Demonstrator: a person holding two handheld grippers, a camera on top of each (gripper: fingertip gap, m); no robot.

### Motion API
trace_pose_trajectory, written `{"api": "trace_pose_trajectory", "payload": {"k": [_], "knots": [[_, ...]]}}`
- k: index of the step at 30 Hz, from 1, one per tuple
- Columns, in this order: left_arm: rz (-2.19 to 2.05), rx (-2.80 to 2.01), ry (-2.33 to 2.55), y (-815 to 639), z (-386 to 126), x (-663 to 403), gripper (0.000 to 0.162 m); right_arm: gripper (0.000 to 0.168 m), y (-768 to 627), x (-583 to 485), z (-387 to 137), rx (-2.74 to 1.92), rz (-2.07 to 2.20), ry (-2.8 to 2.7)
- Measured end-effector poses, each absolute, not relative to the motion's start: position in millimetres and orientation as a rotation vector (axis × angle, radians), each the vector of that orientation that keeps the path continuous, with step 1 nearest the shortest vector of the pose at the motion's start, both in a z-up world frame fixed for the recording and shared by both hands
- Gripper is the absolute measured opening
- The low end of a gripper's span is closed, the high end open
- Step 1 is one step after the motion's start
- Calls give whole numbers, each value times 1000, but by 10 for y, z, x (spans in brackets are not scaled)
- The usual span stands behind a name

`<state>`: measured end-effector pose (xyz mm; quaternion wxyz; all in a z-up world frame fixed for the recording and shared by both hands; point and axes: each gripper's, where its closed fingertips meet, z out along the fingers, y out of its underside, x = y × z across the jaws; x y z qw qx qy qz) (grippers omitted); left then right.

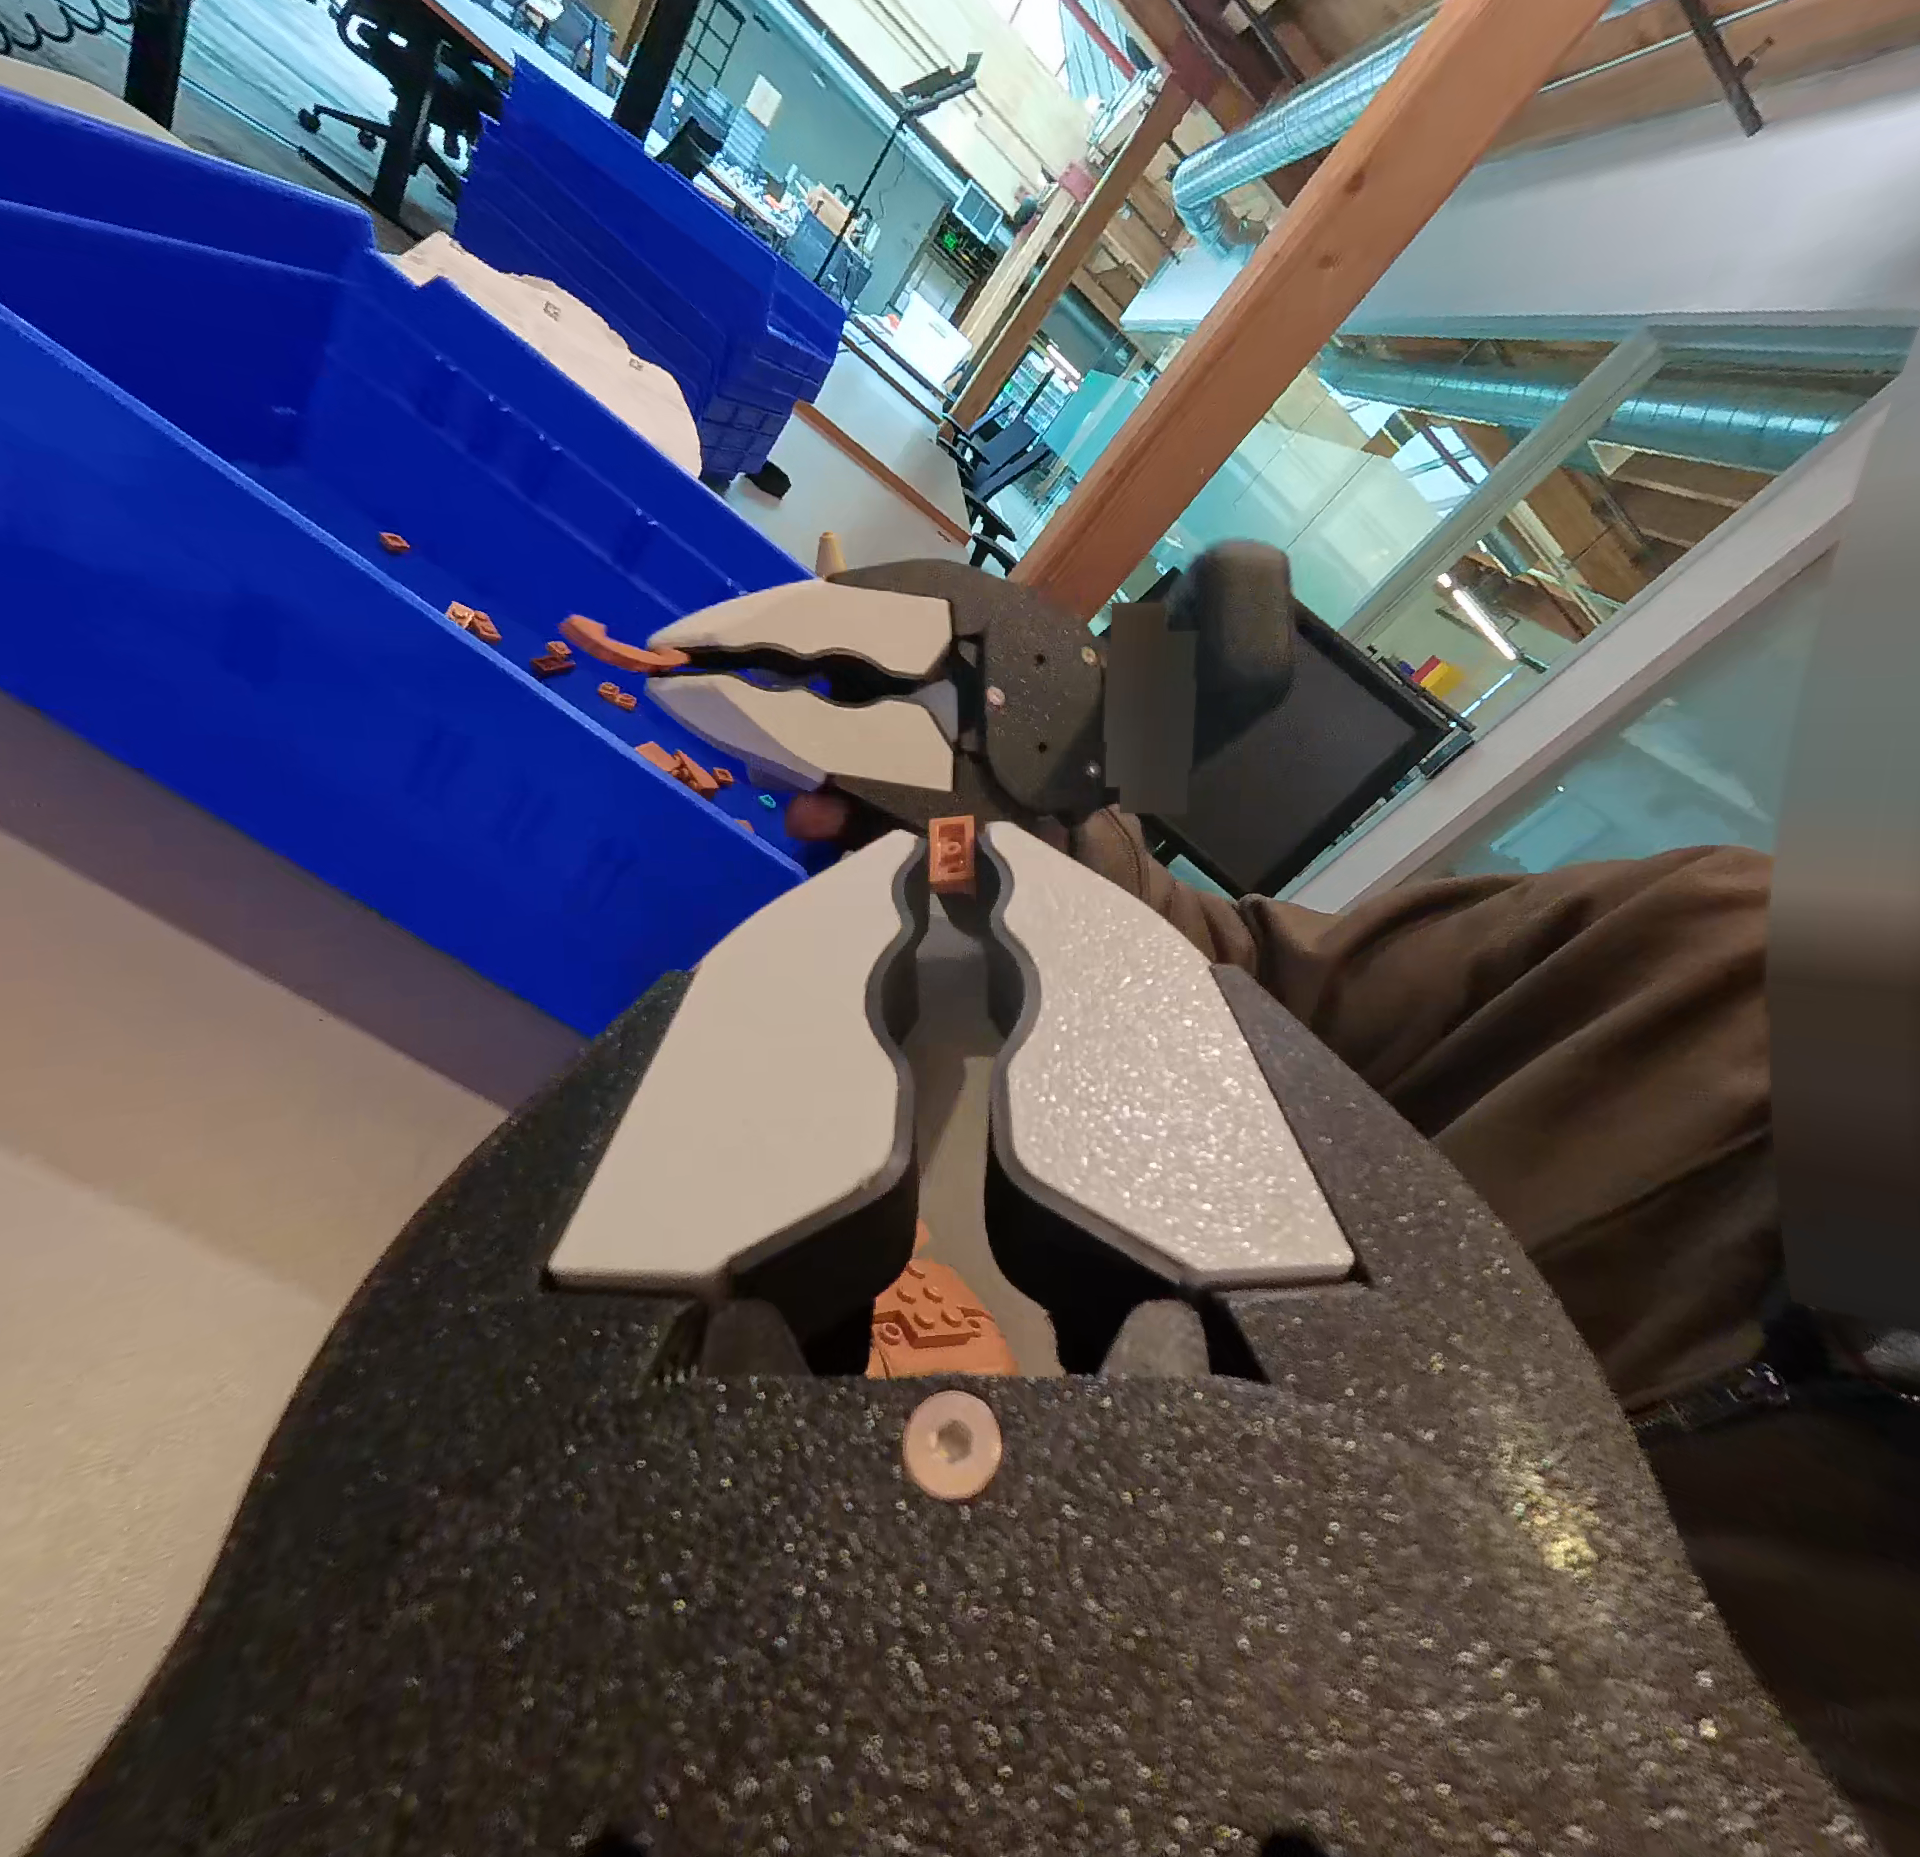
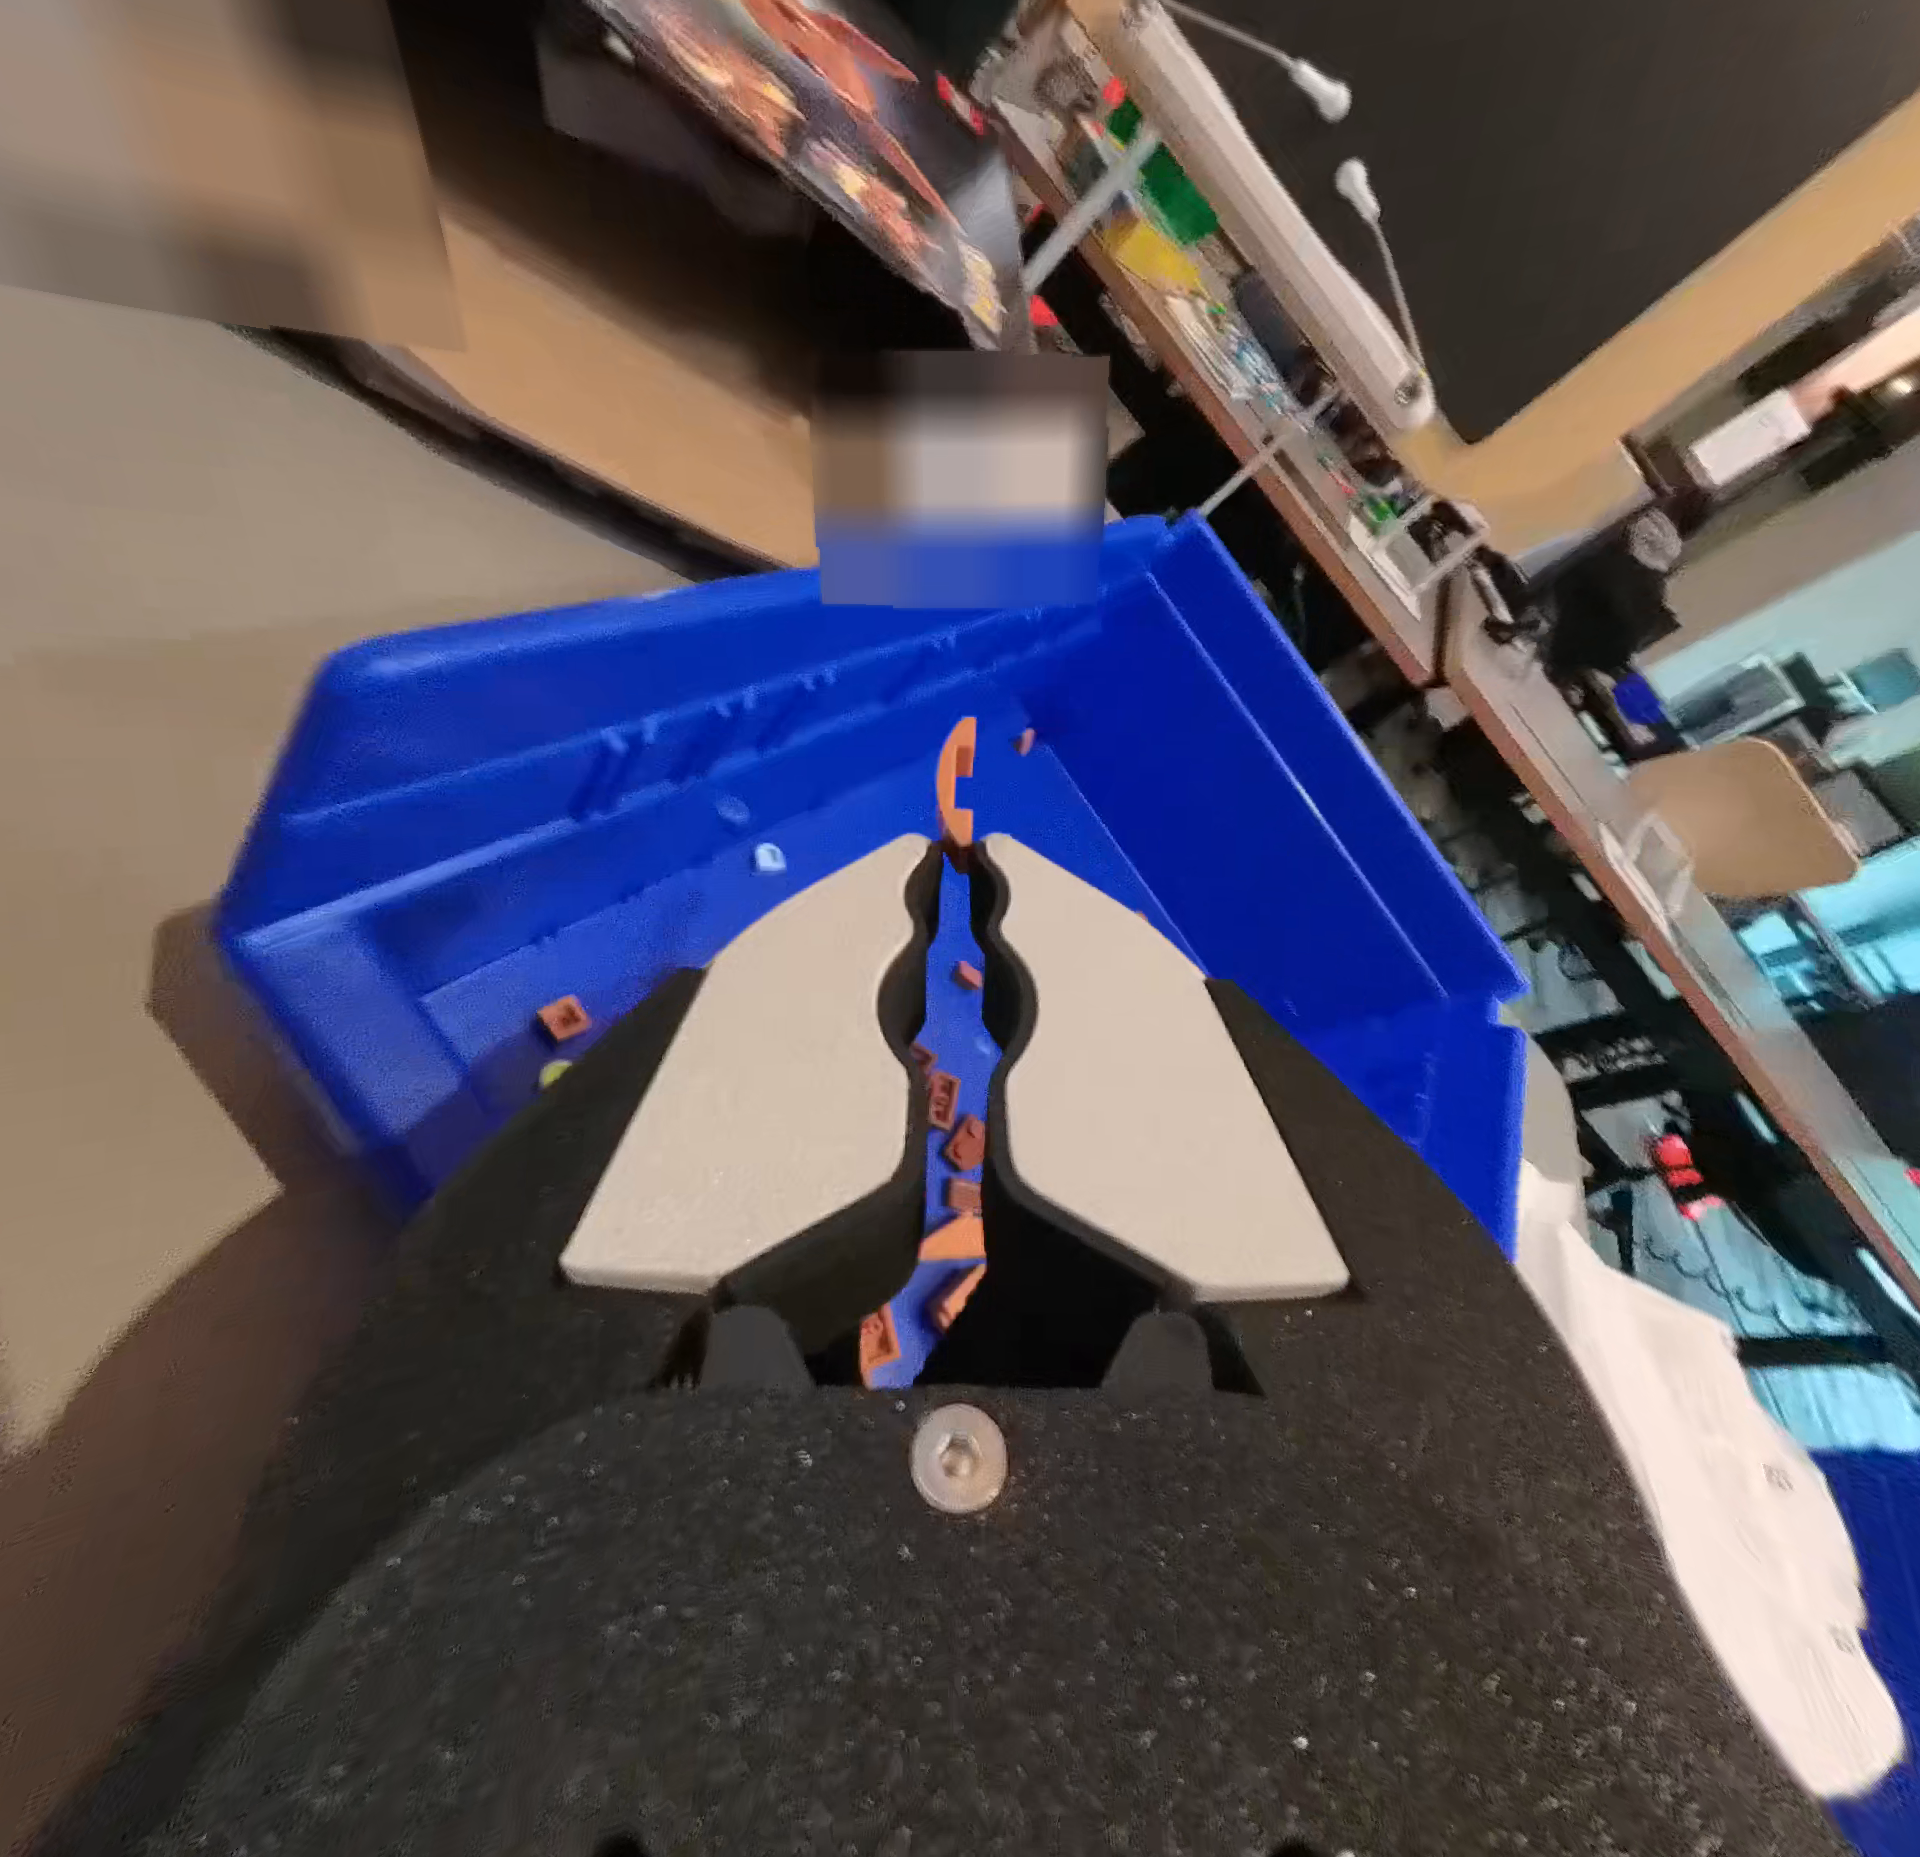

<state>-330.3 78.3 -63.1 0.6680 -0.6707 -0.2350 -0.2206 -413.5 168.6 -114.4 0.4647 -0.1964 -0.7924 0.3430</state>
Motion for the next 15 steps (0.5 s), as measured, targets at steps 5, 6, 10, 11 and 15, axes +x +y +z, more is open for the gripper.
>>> {"api": "trace_pose_trajectory", "payload": {"k": [5, 6, 10, 11, 15], "knots": [[-521, -1535, -510, 838, -655, -3241, 8, 13, 1634, -4099, -1086, -430, 871, -1933], [-534, -1536, -505, 849, -659, -3225, 8, 15, 1588, -4069, -1056, -393, 894, -1929], [-605, -1536, -485, 903, -669, -3139, 8, 17, 1136, -3609, -832, -4, 1176, -1896], [-614, -1542, -477, 916, -674, -3116, 8, 15, 1036, -3450, -779, 96, 1243, -1875], [-652, -1580, -424, 962, -694, -3002, 8, 14, 867, -3200, -787, 257, 1290, -1870]]}}
